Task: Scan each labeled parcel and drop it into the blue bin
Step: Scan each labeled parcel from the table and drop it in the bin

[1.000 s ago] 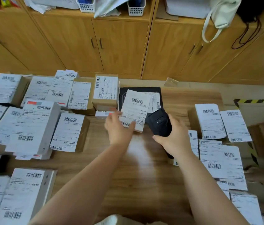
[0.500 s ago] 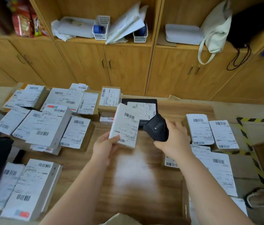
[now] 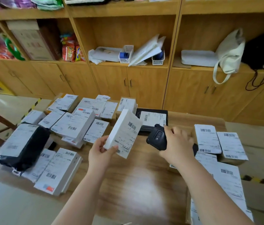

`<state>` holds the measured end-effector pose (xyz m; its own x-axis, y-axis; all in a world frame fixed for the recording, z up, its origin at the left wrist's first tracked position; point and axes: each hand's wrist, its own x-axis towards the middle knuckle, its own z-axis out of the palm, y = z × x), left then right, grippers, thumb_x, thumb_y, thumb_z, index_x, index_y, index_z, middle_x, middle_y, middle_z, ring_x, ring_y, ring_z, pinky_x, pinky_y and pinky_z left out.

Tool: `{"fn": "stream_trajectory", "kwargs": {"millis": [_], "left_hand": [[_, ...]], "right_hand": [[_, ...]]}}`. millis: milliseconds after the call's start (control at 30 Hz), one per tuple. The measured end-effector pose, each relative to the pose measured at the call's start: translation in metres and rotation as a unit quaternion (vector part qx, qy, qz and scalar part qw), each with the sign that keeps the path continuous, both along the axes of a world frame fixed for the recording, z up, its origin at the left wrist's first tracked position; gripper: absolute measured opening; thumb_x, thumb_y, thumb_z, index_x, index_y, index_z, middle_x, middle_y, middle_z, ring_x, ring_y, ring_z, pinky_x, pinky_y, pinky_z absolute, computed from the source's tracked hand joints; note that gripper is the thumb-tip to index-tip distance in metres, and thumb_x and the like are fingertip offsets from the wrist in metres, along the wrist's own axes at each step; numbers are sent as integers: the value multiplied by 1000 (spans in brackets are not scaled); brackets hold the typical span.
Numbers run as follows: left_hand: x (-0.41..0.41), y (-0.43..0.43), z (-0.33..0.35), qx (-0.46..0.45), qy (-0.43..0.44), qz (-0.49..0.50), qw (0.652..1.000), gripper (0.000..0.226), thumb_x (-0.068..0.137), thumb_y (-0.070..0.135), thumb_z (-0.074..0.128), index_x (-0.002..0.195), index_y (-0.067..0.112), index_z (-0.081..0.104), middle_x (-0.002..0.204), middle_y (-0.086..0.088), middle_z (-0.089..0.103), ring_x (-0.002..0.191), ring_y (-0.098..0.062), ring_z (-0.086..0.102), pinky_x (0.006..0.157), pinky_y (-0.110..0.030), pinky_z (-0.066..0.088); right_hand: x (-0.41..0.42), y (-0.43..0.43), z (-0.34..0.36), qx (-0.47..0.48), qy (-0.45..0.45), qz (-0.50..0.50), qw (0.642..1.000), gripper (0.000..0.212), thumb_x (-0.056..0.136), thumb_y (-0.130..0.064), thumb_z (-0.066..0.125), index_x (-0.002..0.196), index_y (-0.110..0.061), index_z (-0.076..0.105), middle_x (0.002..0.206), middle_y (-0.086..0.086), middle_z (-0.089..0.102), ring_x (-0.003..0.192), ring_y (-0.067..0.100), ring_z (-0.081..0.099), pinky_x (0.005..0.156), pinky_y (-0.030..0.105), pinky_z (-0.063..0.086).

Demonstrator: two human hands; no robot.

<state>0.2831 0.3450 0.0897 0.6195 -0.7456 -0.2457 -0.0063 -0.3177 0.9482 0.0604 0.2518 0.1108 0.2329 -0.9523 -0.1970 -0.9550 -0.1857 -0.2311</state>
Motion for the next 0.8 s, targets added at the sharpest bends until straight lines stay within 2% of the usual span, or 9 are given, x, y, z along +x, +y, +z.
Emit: {"fn": "stream_trajectory", "kwargs": {"millis": [67,200,300,333,400,500,567,700,800], "left_hand": [[-3,7,1,0,-1,0,1000,37,82,6,77,106,31,63,100,3,69,76,-5,60,71,-22,50],[-7,13,0,14,6,0,1000,38,83,7,77,111,28,63,100,4,70,79,-5,63,68,-18,49],[-3,12,-8,26,14,-4,1000,39,82,8,78,114,26,65,101,3,71,86,-11,66,73,-23,52],[0,10,-9,28,34,-6,999,38,83,8,77,114,25,65,102,1,71,89,-14,68,76,-26,54],[6,2,-13,44,127,-11,991,31,86,5,73,113,18,67,103,-5,74,93,-18,72,82,-32,58],[15,-14,-20,115,298,-35,947,23,89,5,69,112,9,67,108,-13,74,104,-25,70,94,-37,55],[20,-25,-24,164,379,-50,910,25,87,4,71,111,4,64,110,-18,72,107,-28,69,95,-41,55],[16,-38,-30,232,407,-146,872,24,84,3,72,106,1,61,104,-19,72,92,-27,71,74,-42,60],[-2,-34,-32,270,394,-226,849,14,86,3,69,97,3,62,96,-16,69,84,-24,67,69,-39,59]], "right_hand": [[-2,5,1,-6,6,8,1000,92,79,-39,71,154,-28,19,142,2,33,129,28,31,101,45,33],[-7,14,-2,8,20,16,1000,90,79,-38,71,152,-26,20,140,2,33,127,28,31,100,47,32],[-11,19,-7,34,6,-7,999,84,77,-38,73,147,-28,28,133,1,37,125,27,34,98,45,33],[-12,21,-9,40,-9,-23,999,80,75,-39,74,143,-29,33,129,0,39,124,26,36,95,44,35],[-13,28,-13,50,-52,-69,995,73,70,-38,76,134,-31,41,125,-2,42,122,26,40,91,41,38],[-12,43,-22,49,-135,-159,977,76,61,-38,77,130,-36,45,119,-2,46,116,26,47,92,45,47],[-8,58,-28,34,-166,-211,963,75,60,-37,78,128,-36,47,114,-2,47,112,26,49,89,47,50],[3,99,-42,-20,-219,-324,920,62,53,-43,75,110,-39,50,105,-5,51,103,24,52,81,45,53],[2,143,-47,-48,-226,-393,890,52,50,-46,70,97,-38,49,99,-8,56,97,22,56,74,44,54]]}}
